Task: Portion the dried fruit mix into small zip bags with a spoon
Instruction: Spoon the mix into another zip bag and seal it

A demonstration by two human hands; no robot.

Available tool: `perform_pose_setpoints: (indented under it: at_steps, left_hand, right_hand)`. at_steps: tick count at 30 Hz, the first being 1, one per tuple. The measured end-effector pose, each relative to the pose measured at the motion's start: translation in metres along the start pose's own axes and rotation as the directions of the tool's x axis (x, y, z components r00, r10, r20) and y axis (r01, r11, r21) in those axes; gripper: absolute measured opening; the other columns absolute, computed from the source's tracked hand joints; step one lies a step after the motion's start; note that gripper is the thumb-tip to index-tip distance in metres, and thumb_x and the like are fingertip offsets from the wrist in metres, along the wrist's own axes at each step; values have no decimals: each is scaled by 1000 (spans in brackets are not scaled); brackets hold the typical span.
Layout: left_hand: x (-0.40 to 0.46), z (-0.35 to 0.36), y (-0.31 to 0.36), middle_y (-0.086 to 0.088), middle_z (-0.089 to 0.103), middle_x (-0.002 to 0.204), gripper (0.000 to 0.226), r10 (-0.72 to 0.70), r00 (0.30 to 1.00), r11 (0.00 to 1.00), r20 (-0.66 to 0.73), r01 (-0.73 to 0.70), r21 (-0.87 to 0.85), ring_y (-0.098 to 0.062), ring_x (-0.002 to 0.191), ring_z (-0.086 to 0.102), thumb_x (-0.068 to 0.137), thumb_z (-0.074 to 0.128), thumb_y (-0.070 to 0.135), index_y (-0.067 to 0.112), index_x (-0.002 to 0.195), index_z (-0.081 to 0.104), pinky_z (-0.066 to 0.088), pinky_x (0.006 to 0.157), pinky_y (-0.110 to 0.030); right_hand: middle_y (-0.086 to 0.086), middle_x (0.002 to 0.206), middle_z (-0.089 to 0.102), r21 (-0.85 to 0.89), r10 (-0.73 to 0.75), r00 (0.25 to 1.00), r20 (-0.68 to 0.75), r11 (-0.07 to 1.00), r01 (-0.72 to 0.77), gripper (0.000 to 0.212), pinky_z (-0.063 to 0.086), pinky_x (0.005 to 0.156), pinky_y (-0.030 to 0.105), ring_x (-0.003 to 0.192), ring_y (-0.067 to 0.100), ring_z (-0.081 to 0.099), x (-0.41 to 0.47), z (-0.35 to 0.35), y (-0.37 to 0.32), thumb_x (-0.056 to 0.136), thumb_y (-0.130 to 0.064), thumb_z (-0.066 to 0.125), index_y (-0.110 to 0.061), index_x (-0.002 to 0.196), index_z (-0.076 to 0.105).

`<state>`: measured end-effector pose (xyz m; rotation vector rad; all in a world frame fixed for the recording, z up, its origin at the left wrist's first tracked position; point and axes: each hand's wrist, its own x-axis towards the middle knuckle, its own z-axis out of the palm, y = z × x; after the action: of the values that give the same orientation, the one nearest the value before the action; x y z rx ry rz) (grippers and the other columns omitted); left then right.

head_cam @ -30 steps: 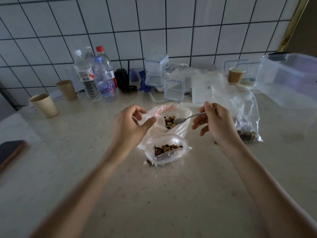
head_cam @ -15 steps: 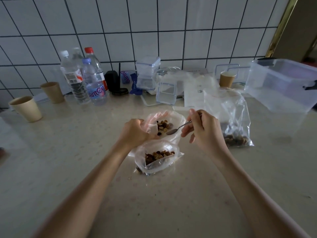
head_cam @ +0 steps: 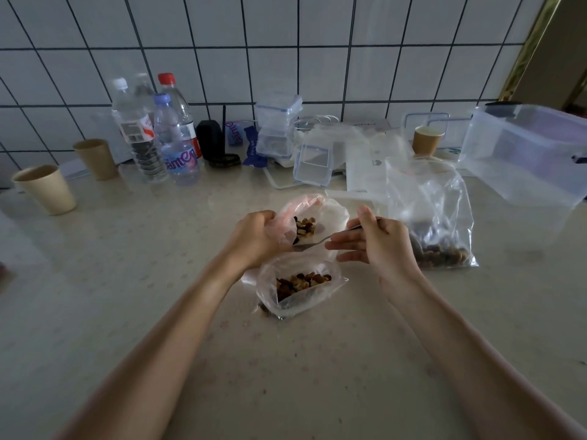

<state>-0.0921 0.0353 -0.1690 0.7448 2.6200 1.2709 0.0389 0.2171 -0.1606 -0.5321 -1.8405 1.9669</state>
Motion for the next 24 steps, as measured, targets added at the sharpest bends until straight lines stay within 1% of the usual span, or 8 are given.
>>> perform_pose_setpoints:
  at_steps: [3, 8, 11, 13, 15, 19, 21, 24]
  left_hand:
    - [0, -2, 2, 7, 72, 93, 30, -18, 1000, 1000, 24, 19, -8, -15, 87, 69, 77, 90, 33, 27, 97, 68, 58, 74, -27]
    - [-1, -5, 2, 5, 73, 97, 37, -48, 998, 998, 49, 49, -25, -15, 90, 69, 78, 88, 27, 22, 110, 70, 51, 66, -22]
    - [-2, -8, 3, 5, 72, 104, 44, -92, 991, 990, 95, 101, -98, -12, 90, 69, 77, 87, 25, 26, 117, 68, 52, 64, -21]
    - [-3, -10, 3, 5, 73, 104, 40, -104, 989, 978, 109, 121, -170, -13, 88, 72, 80, 84, 26, 27, 117, 68, 54, 60, -19]
    - [-4, -11, 4, 4, 75, 105, 32, -100, 989, 966, 105, 122, -229, -14, 89, 74, 86, 80, 29, 26, 116, 69, 56, 62, -20]
    - [-5, -9, 5, 2, 73, 103, 23, -102, 992, 957, 81, 120, -264, -17, 95, 71, 83, 78, 20, 32, 100, 70, 55, 68, -25]
    - [-4, -8, 6, 2, 73, 101, 25, -102, 992, 962, 73, 117, -247, -15, 92, 70, 81, 78, 17, 33, 97, 70, 54, 65, -23]
    - [-2, -8, 4, 0, 75, 98, 22, -119, 992, 957, 38, 125, -260, -11, 80, 73, 82, 75, 17, 31, 98, 71, 54, 55, -17]
  right_hand:
    - [16, 76, 78, -41, -88, 995, -40, 995, 86, 44, 62, 56, 37, 71, 35, 78, -2, 2, -2, 111, -38, 43, 0, 100, 63]
    - [15, 71, 76, -85, -210, 977, -23, 975, 207, 42, 58, 49, 32, 66, 34, 76, -5, 7, -3, 111, -36, 43, -3, 95, 63]
    - [16, 73, 77, -88, -188, 982, 36, 978, 190, 39, 58, 50, 31, 69, 33, 77, -4, 10, -1, 110, -34, 46, -3, 96, 63]
    - [16, 75, 78, -62, -152, 987, 51, 986, 155, 41, 59, 51, 29, 71, 33, 78, -3, 11, 1, 110, -35, 47, 0, 97, 65]
    - [17, 77, 78, -31, -113, 993, 30, 993, 114, 41, 61, 53, 30, 73, 34, 78, -1, 13, 2, 109, -35, 50, 1, 98, 66]
    - [17, 81, 79, 69, -34, 999, -22, 997, 35, 40, 62, 56, 30, 77, 32, 79, 3, 15, 3, 108, -32, 54, 4, 99, 67]
    - [16, 81, 79, 62, -31, 999, -34, 998, 33, 38, 63, 58, 31, 77, 31, 79, 3, 15, 4, 108, -31, 55, 3, 99, 68]
    - [14, 78, 79, 4, -70, 996, -49, 998, 70, 33, 64, 60, 33, 75, 30, 79, 3, 15, 4, 108, -28, 55, 1, 97, 68]
